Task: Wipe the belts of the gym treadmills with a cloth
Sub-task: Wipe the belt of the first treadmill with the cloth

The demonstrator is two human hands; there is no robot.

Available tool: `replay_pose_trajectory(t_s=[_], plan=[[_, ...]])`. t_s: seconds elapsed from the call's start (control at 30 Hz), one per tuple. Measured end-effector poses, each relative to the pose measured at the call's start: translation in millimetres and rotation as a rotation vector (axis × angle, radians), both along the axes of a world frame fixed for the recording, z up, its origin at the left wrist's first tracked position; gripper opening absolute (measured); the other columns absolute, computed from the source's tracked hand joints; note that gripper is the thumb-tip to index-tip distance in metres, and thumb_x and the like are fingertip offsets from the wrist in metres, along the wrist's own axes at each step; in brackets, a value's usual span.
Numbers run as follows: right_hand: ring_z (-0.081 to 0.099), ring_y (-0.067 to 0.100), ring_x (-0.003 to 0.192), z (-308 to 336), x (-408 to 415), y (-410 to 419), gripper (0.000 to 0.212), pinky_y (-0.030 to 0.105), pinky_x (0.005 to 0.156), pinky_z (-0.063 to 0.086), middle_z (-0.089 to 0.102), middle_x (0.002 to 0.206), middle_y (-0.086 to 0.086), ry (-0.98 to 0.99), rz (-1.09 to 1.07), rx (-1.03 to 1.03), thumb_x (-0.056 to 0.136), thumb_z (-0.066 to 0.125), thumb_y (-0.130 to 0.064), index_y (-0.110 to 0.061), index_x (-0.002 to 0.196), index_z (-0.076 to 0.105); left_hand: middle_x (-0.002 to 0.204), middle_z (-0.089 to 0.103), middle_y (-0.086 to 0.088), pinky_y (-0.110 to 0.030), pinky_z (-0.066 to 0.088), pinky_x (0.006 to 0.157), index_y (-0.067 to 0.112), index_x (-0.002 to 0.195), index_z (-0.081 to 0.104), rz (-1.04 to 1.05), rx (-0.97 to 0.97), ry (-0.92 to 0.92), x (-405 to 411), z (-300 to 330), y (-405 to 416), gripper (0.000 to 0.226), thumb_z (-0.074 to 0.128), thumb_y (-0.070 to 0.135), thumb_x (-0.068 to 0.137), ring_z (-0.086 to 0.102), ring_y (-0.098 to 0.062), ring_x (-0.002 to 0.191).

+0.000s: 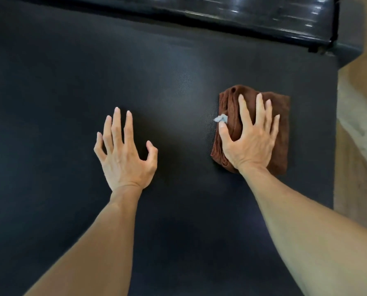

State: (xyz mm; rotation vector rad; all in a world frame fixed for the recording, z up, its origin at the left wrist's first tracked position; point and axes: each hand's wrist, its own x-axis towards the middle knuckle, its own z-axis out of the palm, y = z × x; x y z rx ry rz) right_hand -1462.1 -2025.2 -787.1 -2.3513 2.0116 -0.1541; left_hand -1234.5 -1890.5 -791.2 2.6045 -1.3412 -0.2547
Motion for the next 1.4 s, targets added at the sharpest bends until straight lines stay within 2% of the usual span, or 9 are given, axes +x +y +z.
replay_pose_trajectory(t_s=[0.13,0.23,0.47,0.6,0.9,1.03,1.2,1.3,1.4], plan=[[0.008,0.027,0.161,1.6,3.7,1.7,0.080,0.054,0.128,0.009,0.013,0.174,0.003,-0.012,-0.003,0.033,0.093,0.030,-0.076,-0.037,0.163,0.029,0.168,0.027,-0.005,-0.050,0.018,0.125,0.008,0.155,0.039,-0.192,-0.161,-0.074,-7.5,1.9,0.6,0.059,0.044,0.027,0.100,0.030,-0.022,0.153],[0.007,0.026,0.161,1.5,4.1,0.3,0.079,0.053,0.128,0.009,0.013,0.174,0.004,-0.014,-0.007,0.034,0.093,0.031,-0.076,-0.037,0.163,0.029,0.164,0.036,-0.006,-0.051,0.021,0.124,0.007,0.152,0.046,-0.272,-0.280,0.006,-46.8,9.0,-21.7,0.053,0.045,0.021,0.100,0.034,-0.021,0.151],[0.009,0.028,0.160,0.3,-1.0,-0.3,0.073,0.054,0.128,0.008,0.016,0.173,0.006,-0.048,-0.012,0.024,0.097,0.032,-0.069,-0.037,0.162,0.032,0.168,0.026,-0.003,-0.048,0.016,0.127,0.013,0.157,0.038,-0.355,-0.111,0.079,-106.2,-1.7,-46.9,0.061,0.037,0.016,0.096,0.019,-0.018,0.157],[0.009,0.028,0.160,-0.5,-1.6,-0.8,0.070,0.054,0.128,0.009,0.017,0.173,0.006,-0.031,-0.020,0.028,0.097,0.038,-0.060,-0.037,0.162,0.031,0.169,0.024,0.000,-0.047,0.017,0.125,0.020,0.158,0.037,-0.344,-0.082,0.081,-107.5,1.4,-50.2,0.063,0.044,0.015,0.095,0.017,-0.018,0.157],[0.005,0.031,0.161,-1.6,-24.2,6.5,0.069,0.061,0.126,0.003,0.013,0.174,0.006,-0.054,0.036,0.042,0.099,0.039,-0.062,-0.037,0.163,0.028,0.167,0.025,0.003,-0.049,0.024,0.119,0.029,0.157,0.038,-0.345,-0.067,0.058,-106.2,-0.5,-52.8,0.058,0.038,0.033,0.099,0.022,-0.020,0.154],[0.005,0.037,0.160,2.7,-95.8,28.4,0.073,0.066,0.124,0.003,0.010,0.174,0.006,0.047,-0.183,0.051,0.100,0.030,-0.074,-0.039,0.163,0.025,0.166,0.025,0.004,-0.050,0.025,0.118,0.030,0.157,0.037,-0.327,-0.081,0.048,-109.1,-0.9,-50.0,0.060,0.041,0.031,0.098,0.021,-0.021,0.154],[0.005,0.038,0.159,4.1,-123.5,-60.1,0.076,0.067,0.124,0.009,0.008,0.174,0.009,0.081,-0.397,0.085,0.096,0.024,-0.071,-0.040,0.165,0.016,0.166,0.026,0.004,-0.049,0.023,0.118,0.030,0.157,0.038,-0.316,-0.099,0.057,-111.6,-2.3,-52.2,0.059,0.040,0.030,0.098,0.022,-0.020,0.154],[0.004,0.038,0.159,5.6,-107.9,-124.8,0.076,0.067,0.124,0.007,0.009,0.174,0.009,0.066,-0.266,0.095,0.097,0.026,-0.069,-0.038,0.165,0.016,0.166,0.027,0.005,-0.048,0.024,0.117,0.030,0.156,0.039,-0.312,-0.088,0.034,-112.3,-2.7,-52.0,0.059,0.042,0.030,0.098,0.023,-0.020,0.154],[0.006,0.037,0.160,4.5,-81.1,-135.9,0.074,0.066,0.124,0.004,0.013,0.174,0.008,0.070,-0.096,0.073,0.097,0.028,-0.068,-0.038,0.165,0.020,0.165,0.028,0.005,-0.048,0.025,0.117,0.029,0.156,0.040,-0.317,-0.097,0.021,-110.0,-3.6,-51.4,0.058,0.042,0.030,0.098,0.025,-0.020,0.153]])
